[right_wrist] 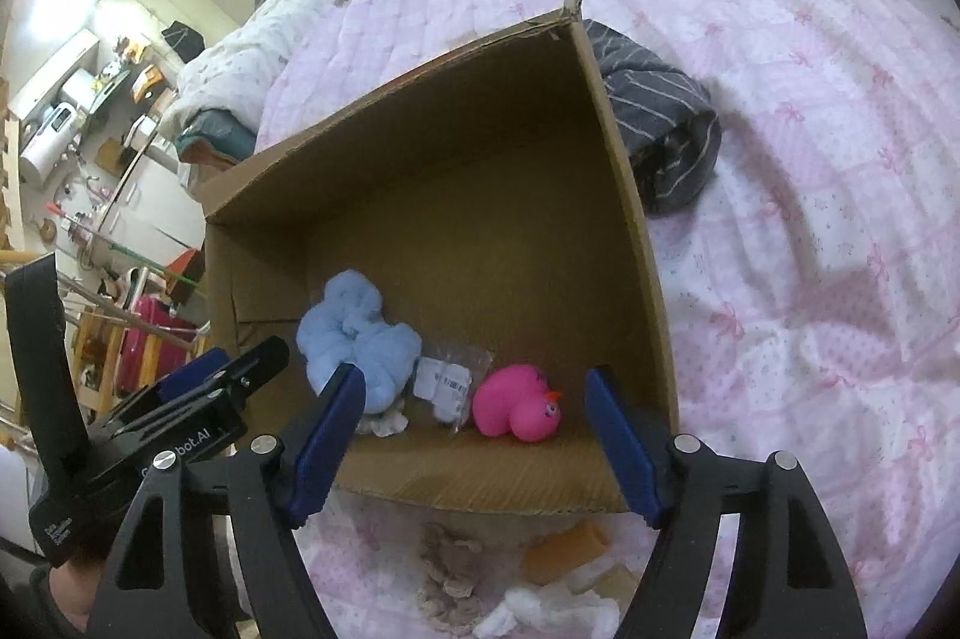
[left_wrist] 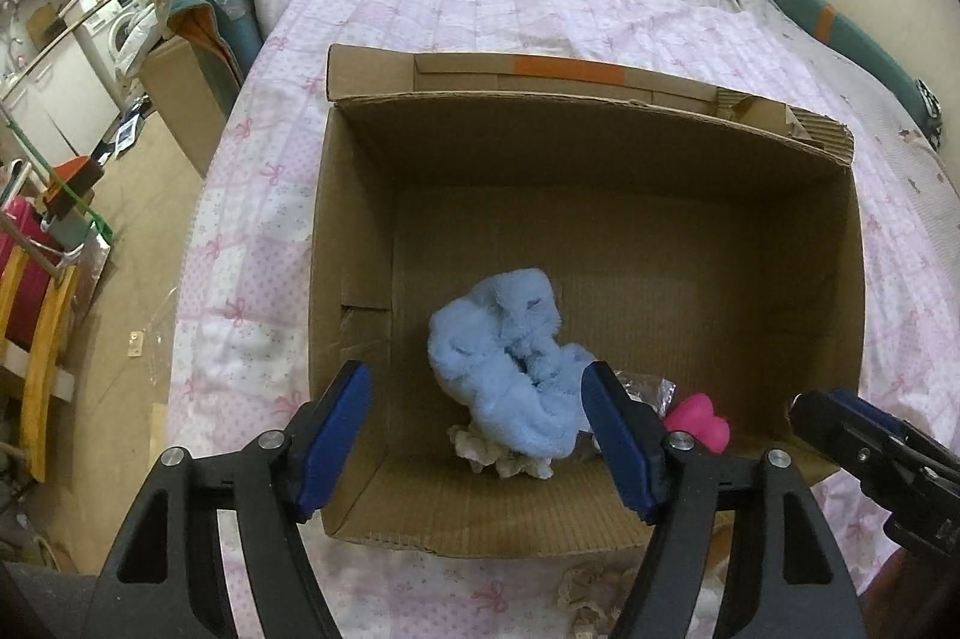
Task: Organize soft objects
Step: 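Open both tools to release the items into the box and withdraw, then grasp the white cloth on the bed with the right tool, then grasp the brown lace scrunchie with the left tool while the right tool holds the white cloth, then carry the brown scrunchie and white cloth over the box with both tools, then open both tools to drop the scrunchie and cloth into the box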
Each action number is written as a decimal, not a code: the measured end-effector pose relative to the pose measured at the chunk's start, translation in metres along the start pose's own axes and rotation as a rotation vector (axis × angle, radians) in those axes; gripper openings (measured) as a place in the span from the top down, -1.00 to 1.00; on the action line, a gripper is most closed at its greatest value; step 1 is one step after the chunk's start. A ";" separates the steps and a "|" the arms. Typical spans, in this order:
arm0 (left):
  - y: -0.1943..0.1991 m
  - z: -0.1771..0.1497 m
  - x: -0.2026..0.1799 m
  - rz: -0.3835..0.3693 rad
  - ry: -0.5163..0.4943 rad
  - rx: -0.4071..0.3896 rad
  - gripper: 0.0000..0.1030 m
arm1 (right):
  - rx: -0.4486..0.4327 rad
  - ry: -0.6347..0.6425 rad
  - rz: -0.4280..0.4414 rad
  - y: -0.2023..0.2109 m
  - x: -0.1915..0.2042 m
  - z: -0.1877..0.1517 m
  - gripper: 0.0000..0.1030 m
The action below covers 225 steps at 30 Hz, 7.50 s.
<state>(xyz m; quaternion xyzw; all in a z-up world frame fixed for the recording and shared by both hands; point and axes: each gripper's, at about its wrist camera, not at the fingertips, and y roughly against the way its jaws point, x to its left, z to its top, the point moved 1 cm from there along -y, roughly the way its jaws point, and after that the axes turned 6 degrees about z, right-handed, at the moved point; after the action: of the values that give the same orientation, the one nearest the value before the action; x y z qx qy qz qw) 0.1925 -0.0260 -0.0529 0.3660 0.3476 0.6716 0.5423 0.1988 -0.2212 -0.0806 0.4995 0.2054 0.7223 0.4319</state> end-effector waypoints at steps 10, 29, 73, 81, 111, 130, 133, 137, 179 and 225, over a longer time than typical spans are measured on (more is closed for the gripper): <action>0.003 -0.003 0.003 0.003 0.002 0.000 -0.36 | 0.006 -0.023 -0.001 0.001 -0.004 0.000 -0.57; 0.033 -0.015 0.022 -0.025 0.011 -0.038 -0.36 | -0.022 -0.020 -0.019 0.020 -0.004 -0.012 -0.56; 0.008 -0.094 0.063 -0.069 0.116 0.100 -0.36 | 0.336 0.028 -0.217 -0.028 -0.010 -0.095 -0.56; 0.007 -0.094 0.053 -0.079 0.093 0.100 -0.36 | 0.423 0.145 -0.196 -0.047 0.009 -0.113 -0.20; -0.016 -0.128 -0.020 -0.228 0.102 0.320 -0.36 | 0.125 -0.006 -0.004 0.024 0.006 -0.078 0.51; -0.058 -0.141 -0.036 -0.038 -0.020 0.397 0.75 | 0.103 -0.084 0.006 0.028 -0.016 -0.073 0.51; -0.059 -0.141 -0.016 0.000 -0.021 0.391 0.75 | 0.109 -0.076 0.006 0.026 -0.013 -0.073 0.51; -0.063 -0.139 0.024 0.051 0.035 0.395 0.75 | 0.119 -0.063 0.009 0.025 -0.009 -0.075 0.51; 0.058 -0.028 0.073 -0.070 0.127 -0.038 0.76 | -0.115 0.187 0.169 0.074 0.060 -0.041 0.51; -0.006 -0.016 0.021 -0.099 -0.020 -0.091 0.63 | 0.027 0.158 -0.069 -0.016 0.018 -0.008 0.51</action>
<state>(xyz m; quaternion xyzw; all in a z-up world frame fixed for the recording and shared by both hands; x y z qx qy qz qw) 0.1788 -0.0056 -0.0632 0.3302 0.3289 0.6553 0.5945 0.1958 -0.1962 -0.0857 0.4394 0.2656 0.7412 0.4324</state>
